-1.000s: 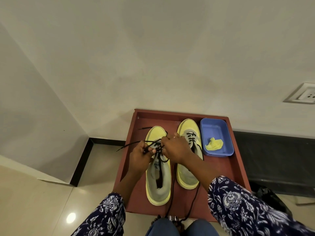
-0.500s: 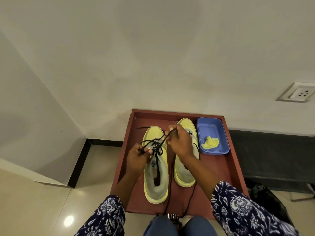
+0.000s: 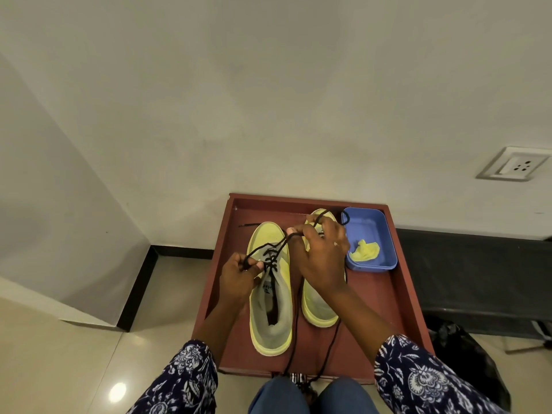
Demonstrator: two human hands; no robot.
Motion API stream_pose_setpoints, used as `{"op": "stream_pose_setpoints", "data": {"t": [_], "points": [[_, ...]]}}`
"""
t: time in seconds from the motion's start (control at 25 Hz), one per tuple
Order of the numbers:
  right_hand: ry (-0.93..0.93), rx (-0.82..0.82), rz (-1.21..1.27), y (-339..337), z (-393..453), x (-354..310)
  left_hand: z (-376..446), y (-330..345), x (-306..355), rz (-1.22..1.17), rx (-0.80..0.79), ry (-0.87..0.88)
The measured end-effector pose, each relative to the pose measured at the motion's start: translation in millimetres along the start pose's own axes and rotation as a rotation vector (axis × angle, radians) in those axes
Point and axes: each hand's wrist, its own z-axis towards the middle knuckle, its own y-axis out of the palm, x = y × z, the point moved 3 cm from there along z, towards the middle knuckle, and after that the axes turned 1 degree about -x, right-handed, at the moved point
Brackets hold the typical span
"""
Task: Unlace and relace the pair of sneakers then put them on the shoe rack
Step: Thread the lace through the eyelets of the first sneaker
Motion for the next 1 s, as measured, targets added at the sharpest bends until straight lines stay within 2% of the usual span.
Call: {"op": "stream_pose_setpoints", "data": {"t": [0.16,0.36,0.4,0.44,0.48,0.52,0.6,0.68,0.72,0.84,1.0], "points": [[0.018,-0.057,0.017,-3.8,-14.1,10.0,-0.5,-0.2,-0.1,-0.016,-0.002,0.007],[0.241,-0.483,-0.057,3.9,-24.8,19.8,1.8,-1.3,-1.3,-0.009,0.002,0.004],[0.271,-0.506,-0.053,2.1,-24.9,15.3,2.2,-1.5,-1.6,-0.011,0.001,0.003],[0.237,-0.444,-0.033,0.3,-23.6,10.4,2.8,-1.9,-1.9,-0.011,0.0,0.004],[0.149,-0.355,-0.039,0.9,-21.6,5.9,3.3,-2.2,-2.1,-0.007,-0.002,0.008],[0.05,-0.337,-0.078,6.3,-19.5,3.5,3.4,-2.3,-2.0,-0.002,-0.003,0.014],[-0.054,-0.535,-0.152,26.3,-14.0,1.6,3.3,-2.9,-1.3,0.004,-0.005,0.023],[-0.047,-0.845,-0.13,46.6,-14.6,3.8,3.0,-3.0,-1.2,0.009,-0.006,0.024],[-0.039,-0.915,-0.098,52.2,-16.1,5.5,2.6,-2.7,-1.5,0.01,-0.006,0.024],[0.016,-0.89,-0.025,56.8,-16.7,7.5,2.2,-3.5,-1.3,-0.009,-0.017,0.025],[0.039,-0.855,-0.092,53.9,-17.3,11.6,1.3,-4.0,-0.3,-0.064,-0.065,0.021]]}}
